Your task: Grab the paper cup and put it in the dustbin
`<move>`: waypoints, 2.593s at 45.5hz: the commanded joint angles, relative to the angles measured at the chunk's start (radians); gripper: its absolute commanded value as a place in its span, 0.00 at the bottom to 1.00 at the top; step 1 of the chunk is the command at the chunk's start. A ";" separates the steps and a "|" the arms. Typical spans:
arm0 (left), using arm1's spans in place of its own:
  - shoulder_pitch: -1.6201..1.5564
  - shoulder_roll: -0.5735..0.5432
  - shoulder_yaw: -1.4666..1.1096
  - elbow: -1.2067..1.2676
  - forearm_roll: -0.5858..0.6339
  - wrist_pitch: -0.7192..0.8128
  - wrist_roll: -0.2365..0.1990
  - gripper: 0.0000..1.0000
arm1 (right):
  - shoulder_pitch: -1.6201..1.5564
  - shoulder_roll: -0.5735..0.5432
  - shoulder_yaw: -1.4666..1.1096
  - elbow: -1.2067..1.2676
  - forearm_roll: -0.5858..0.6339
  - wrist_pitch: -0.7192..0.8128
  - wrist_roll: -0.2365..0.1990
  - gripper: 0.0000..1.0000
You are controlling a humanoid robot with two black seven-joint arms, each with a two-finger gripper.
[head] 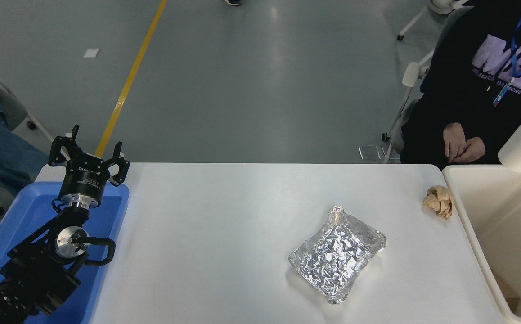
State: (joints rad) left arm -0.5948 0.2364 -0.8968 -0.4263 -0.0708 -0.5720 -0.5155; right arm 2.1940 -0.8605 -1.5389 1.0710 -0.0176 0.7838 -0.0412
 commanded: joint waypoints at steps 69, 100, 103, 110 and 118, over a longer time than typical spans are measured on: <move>0.000 0.000 -0.001 0.000 0.000 0.000 0.000 0.99 | -1.567 0.472 0.800 -1.128 0.100 -0.721 -0.160 0.00; 0.000 0.000 -0.001 0.000 0.000 0.000 0.000 0.99 | -1.508 0.393 0.813 -0.987 0.099 -0.831 -0.151 0.73; 0.000 0.000 -0.001 0.000 0.000 0.000 0.000 0.99 | -1.505 0.390 0.813 -0.976 0.093 -0.833 -0.151 0.73; 0.000 0.000 -0.001 0.000 0.000 0.000 0.000 0.99 | -1.430 0.313 0.813 -0.840 0.084 -0.833 -0.152 0.73; 0.000 0.000 -0.001 0.000 0.000 0.000 0.000 0.99 | -1.334 0.238 0.807 -0.675 0.054 -0.833 -0.152 0.72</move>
State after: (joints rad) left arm -0.5951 0.2362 -0.8974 -0.4264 -0.0705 -0.5723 -0.5154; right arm 0.7584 -0.5370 -0.7277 0.2172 0.0668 -0.0462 -0.1933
